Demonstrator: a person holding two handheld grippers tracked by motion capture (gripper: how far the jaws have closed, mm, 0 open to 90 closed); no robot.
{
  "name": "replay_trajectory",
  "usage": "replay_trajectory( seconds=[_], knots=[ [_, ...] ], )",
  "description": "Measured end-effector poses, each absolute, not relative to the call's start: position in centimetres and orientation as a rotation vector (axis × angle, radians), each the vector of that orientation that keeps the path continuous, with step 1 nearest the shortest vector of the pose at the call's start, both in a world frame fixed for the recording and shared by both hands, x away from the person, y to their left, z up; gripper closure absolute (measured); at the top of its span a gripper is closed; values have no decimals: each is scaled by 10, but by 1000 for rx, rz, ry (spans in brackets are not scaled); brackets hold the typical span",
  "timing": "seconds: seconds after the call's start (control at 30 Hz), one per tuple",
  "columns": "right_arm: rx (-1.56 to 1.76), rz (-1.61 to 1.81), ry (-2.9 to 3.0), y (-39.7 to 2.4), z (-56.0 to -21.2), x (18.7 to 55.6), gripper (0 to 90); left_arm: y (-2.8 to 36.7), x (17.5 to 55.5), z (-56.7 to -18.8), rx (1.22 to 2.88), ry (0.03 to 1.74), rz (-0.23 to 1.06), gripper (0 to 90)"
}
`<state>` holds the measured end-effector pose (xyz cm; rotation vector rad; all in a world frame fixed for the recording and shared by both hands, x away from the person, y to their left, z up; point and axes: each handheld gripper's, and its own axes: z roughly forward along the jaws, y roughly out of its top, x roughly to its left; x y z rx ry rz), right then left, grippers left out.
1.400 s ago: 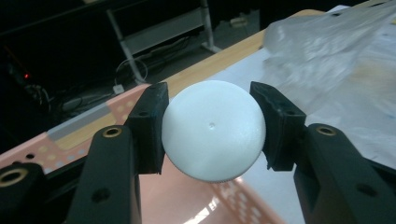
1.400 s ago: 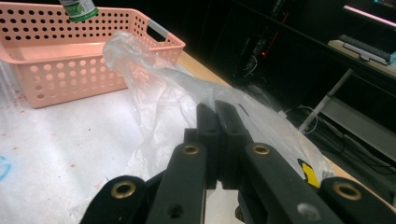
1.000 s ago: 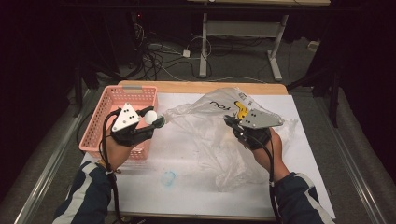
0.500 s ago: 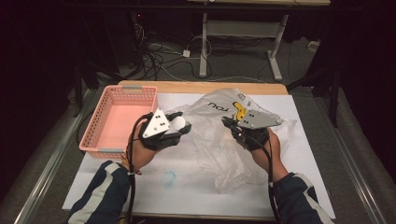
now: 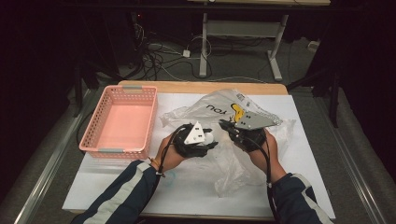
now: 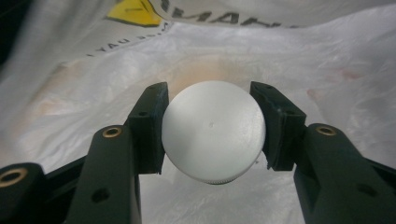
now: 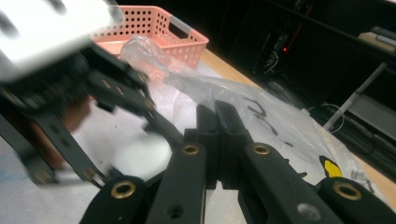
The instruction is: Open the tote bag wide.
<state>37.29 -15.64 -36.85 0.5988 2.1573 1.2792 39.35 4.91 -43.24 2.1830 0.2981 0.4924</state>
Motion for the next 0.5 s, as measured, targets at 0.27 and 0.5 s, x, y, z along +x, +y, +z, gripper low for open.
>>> replay_trajectory(
  seconds=[0.27, 0.5],
  knots=[
    [608, 1268, 2183, -156, -375, 376, 900, 30, 411, -464, 2249, 351, 473, 482],
    [616, 1261, 2185, -157, -376, 378, 900, 33, 408, -464, 2195, 404, 400, 422]
  ],
)
